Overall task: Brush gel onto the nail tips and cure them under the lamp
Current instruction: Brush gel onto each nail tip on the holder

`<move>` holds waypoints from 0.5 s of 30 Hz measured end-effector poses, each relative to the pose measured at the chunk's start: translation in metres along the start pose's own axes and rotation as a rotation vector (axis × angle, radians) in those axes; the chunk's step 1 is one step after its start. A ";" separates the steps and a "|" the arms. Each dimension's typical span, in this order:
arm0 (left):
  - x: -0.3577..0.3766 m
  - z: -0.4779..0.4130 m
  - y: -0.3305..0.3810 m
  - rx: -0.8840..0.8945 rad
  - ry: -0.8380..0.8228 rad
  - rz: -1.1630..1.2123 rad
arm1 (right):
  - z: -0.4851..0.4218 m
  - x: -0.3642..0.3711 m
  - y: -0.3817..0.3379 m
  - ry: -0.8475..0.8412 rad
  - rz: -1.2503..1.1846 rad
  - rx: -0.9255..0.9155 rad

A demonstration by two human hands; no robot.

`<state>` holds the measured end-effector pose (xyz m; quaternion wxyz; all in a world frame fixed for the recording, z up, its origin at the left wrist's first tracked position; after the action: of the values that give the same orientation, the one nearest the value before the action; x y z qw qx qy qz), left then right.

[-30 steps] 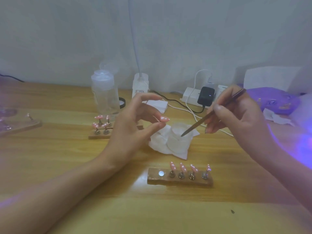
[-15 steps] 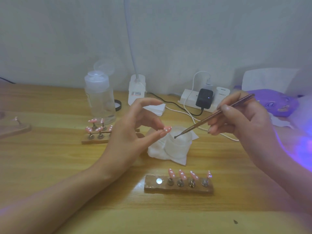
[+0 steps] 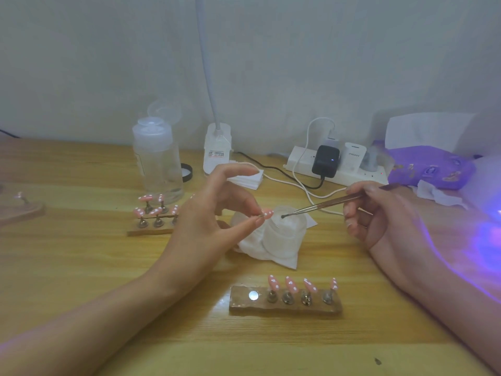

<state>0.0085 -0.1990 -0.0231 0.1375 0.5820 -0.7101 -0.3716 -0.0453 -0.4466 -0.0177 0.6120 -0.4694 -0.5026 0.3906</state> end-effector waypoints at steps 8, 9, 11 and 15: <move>0.001 0.000 0.003 0.002 -0.020 0.014 | 0.002 0.002 0.000 0.025 -0.032 -0.006; 0.001 0.000 0.003 0.001 -0.024 0.011 | 0.002 0.002 0.000 0.034 -0.035 -0.002; 0.001 0.000 0.004 0.000 -0.030 0.001 | 0.002 0.003 0.000 0.043 -0.047 0.005; 0.001 0.001 0.005 0.002 -0.032 -0.014 | 0.003 0.007 0.000 0.024 -0.001 -0.001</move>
<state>0.0041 -0.1994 -0.0201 0.1229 0.5813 -0.7084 -0.3810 -0.0473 -0.4393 -0.0153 0.6179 -0.4740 -0.4958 0.3843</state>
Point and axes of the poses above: each hand's wrist, its own z-axis away from the middle knuckle, its own x-axis out of the palm, y = z × x, the point moved 1 cm from there along -z, towards the middle knuckle, and after that the axes turned 14 degrees about x, right-handed, at the moved point
